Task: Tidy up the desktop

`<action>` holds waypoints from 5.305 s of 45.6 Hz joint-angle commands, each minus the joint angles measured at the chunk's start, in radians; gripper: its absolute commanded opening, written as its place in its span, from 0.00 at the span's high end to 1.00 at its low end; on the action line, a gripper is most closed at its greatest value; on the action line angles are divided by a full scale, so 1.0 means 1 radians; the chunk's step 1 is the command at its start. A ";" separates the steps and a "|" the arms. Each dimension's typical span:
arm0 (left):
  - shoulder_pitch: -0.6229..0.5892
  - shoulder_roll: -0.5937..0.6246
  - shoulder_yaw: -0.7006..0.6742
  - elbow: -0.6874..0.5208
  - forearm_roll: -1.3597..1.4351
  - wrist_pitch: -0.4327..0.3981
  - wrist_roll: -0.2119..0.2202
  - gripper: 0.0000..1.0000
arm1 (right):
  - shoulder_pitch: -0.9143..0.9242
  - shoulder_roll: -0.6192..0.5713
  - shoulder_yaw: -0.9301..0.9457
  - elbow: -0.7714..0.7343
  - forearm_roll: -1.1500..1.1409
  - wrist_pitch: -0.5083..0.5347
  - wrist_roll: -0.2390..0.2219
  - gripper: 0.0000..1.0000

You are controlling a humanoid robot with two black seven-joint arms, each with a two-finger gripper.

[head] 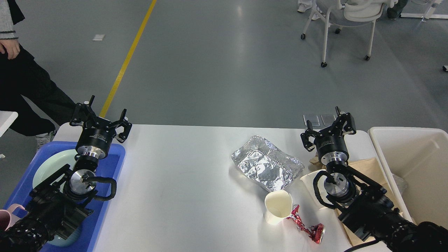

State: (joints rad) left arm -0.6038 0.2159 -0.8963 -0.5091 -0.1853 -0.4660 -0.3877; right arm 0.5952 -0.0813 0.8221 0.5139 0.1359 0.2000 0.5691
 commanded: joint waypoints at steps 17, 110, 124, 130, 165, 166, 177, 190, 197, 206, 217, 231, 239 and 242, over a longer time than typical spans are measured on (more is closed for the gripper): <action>0.030 -0.004 0.005 0.035 0.001 -0.111 -0.028 0.03 | 0.000 0.000 0.000 0.000 -0.001 0.001 0.000 0.00; 0.029 -0.007 -0.007 0.038 0.000 -0.108 -0.030 0.03 | 0.074 0.012 -0.024 -0.090 0.002 -0.017 -0.003 0.00; 0.027 -0.006 -0.007 0.038 -0.002 -0.108 -0.030 0.03 | 0.092 0.061 -0.043 -0.092 0.051 -0.082 -0.005 0.00; 0.027 -0.006 -0.007 0.038 -0.002 -0.108 -0.030 0.03 | 0.095 0.064 -0.044 -0.078 0.103 -0.126 -0.005 0.00; 0.029 -0.006 -0.007 0.038 -0.002 -0.108 -0.030 0.03 | 0.170 0.124 -0.116 -0.078 0.231 -0.435 -0.006 0.00; 0.029 -0.006 -0.007 0.038 -0.002 -0.108 -0.030 0.03 | 0.170 0.124 -0.116 -0.078 0.231 -0.436 -0.006 0.00; 0.027 -0.007 -0.007 0.038 -0.002 -0.108 -0.030 0.03 | 0.170 0.123 -0.121 -0.077 0.222 -0.429 0.000 0.00; 0.029 -0.006 -0.007 0.038 -0.002 -0.108 -0.030 0.03 | 0.155 0.115 -0.124 -0.054 0.211 -0.422 0.002 0.00; 0.027 -0.006 -0.007 0.038 0.000 -0.108 -0.030 0.03 | 0.149 0.112 -0.124 -0.061 0.211 -0.424 0.003 0.00; 0.027 -0.006 -0.007 0.038 -0.002 -0.108 -0.030 0.03 | 0.170 0.129 -0.121 -0.075 0.212 -0.527 0.000 0.00; 0.029 -0.007 -0.007 0.038 -0.002 -0.108 -0.030 0.03 | 0.201 0.198 -0.123 -0.071 0.212 -0.564 -0.005 0.00; 0.027 -0.006 -0.007 0.038 -0.002 -0.108 -0.030 0.03 | 0.423 0.178 -0.291 -0.115 0.211 -0.560 -0.005 0.00; 0.027 -0.007 -0.007 0.038 -0.002 -0.108 -0.030 0.03 | 0.463 0.105 -0.532 -0.123 0.211 -0.560 -0.006 0.00; 0.029 -0.006 -0.007 0.038 -0.002 -0.108 -0.030 0.03 | 0.482 0.046 -0.629 -0.120 0.211 -0.560 -0.006 0.00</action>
State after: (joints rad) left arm -0.5767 0.2089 -0.9035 -0.4709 -0.1864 -0.5737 -0.4171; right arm 1.0482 0.0506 0.3502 0.3913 0.3467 -0.3607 0.5633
